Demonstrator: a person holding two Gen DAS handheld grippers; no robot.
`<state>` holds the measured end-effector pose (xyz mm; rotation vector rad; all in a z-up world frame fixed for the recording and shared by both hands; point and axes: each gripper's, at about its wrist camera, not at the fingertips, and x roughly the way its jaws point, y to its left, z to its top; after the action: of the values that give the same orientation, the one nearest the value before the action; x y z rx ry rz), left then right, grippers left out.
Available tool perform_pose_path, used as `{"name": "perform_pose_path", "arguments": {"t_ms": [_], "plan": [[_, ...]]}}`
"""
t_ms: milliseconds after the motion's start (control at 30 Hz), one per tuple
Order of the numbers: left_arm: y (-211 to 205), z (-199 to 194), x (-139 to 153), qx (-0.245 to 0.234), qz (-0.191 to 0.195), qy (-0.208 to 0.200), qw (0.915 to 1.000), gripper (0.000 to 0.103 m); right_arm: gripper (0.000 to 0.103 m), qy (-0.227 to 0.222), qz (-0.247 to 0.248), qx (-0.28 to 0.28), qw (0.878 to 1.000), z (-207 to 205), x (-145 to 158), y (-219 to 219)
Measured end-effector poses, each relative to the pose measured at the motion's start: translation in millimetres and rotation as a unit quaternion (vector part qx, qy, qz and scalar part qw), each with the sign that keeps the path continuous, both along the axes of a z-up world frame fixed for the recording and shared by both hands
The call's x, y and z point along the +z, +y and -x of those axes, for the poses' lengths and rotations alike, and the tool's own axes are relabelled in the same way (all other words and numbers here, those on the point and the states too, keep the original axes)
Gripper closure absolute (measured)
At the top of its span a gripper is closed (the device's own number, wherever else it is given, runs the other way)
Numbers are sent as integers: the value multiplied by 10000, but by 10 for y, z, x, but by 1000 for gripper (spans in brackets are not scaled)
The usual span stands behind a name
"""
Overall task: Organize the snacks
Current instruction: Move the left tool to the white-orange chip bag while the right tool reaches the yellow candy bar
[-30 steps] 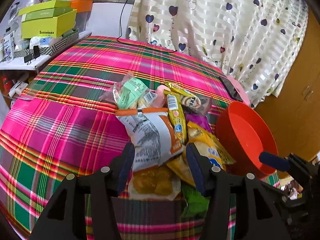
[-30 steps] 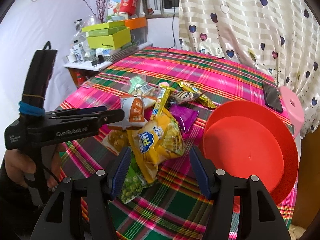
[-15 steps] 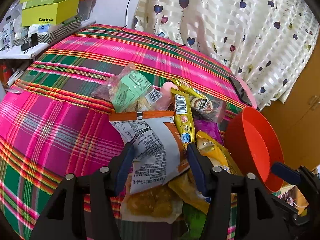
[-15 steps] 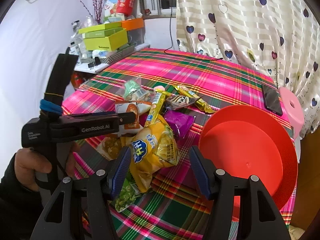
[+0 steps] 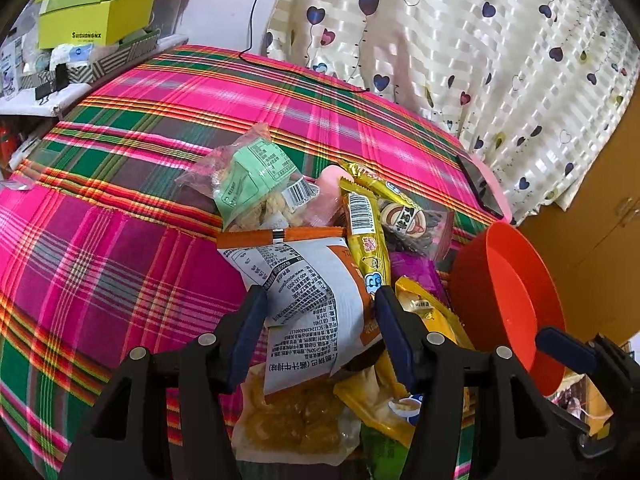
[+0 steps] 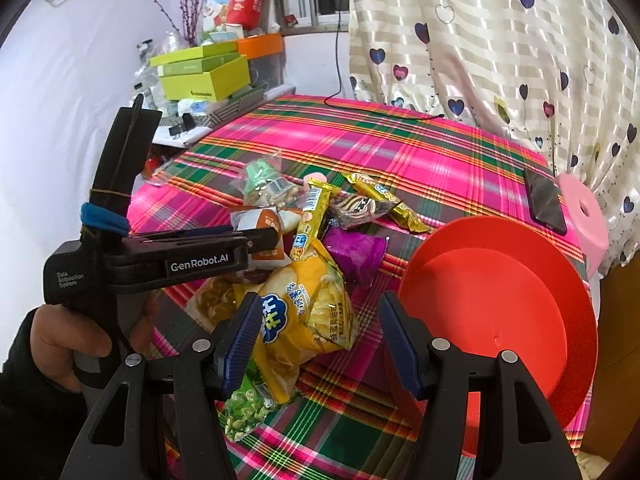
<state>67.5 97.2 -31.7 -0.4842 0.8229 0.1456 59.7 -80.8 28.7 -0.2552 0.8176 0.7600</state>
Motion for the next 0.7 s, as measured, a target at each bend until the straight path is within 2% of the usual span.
{"name": "perform_pose_path", "arguments": {"t_ms": [133,300,633,700], "plan": [[43,63,-9,-88,73,-147,9998,50,43,-1,35,-38,10000,-31,-5,38],[89,157,22,-134,100,-314,9994,63,43,8,47,-71,10000,-87,-3,91],[201,330,79,-105,167,-503,9985,68,43,1,23,-91,10000,-261,20,273],[236,392,108,-86,147,-561,9983,75,43,31,14,-86,10000,-318,17,337]]}}
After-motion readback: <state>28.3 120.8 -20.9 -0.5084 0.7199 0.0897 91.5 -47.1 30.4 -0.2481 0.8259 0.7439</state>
